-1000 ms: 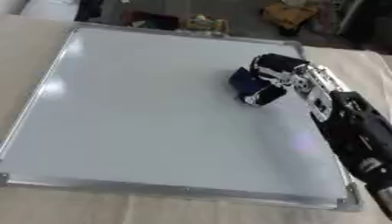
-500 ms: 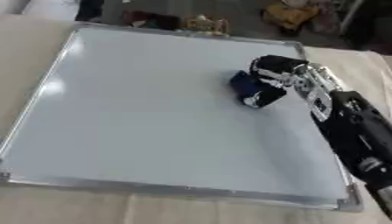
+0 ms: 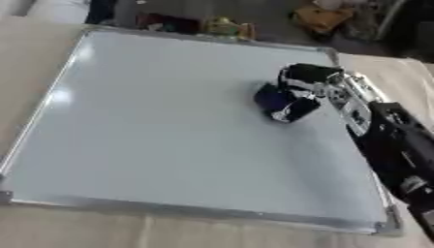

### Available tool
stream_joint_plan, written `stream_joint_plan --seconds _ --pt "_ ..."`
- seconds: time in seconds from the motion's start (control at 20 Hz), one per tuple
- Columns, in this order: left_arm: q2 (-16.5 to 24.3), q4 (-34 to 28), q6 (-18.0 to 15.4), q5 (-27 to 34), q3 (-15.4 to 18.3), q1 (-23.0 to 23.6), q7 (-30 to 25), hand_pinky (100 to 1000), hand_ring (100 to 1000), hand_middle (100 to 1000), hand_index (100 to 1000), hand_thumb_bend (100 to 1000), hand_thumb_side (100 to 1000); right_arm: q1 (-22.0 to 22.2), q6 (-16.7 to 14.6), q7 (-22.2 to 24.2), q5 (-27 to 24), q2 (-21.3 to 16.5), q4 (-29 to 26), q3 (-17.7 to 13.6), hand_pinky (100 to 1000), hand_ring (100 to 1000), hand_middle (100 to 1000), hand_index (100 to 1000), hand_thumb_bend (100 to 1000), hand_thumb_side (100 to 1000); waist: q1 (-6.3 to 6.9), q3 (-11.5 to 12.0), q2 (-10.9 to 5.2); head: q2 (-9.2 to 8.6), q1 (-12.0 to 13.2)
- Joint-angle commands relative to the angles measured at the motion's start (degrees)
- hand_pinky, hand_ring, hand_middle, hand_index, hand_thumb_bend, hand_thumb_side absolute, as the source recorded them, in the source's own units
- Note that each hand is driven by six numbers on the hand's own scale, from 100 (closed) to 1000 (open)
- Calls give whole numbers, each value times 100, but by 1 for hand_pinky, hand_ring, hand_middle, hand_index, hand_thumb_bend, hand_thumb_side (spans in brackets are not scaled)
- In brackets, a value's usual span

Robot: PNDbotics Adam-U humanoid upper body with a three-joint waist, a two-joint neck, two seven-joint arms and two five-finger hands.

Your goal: Wipe the whiteboard clean with a brush.

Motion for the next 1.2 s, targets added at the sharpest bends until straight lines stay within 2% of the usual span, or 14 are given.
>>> stream_joint_plan --seconds 0.05,0.35,1.2 --pt "65 -86 -7 38 48 -40 -1 696 586 544 394 321 859 7 -29 89 -84 -110 -80 44 664 754 291 307 400 555 44 -1 -98 -59 23" --pt "60 -81 -8 34 51 -40 -2 698 585 542 394 319 858 39 -38 113 -148 -95 -167 100 659 743 271 310 301 578 44 1 -97 -72 30" --pt "41 -88 12 42 68 -46 4 701 585 542 394 320 859 221 -315 91 -35 11 -554 495 636 713 251 321 162 554 21 26 -87 -103 56"
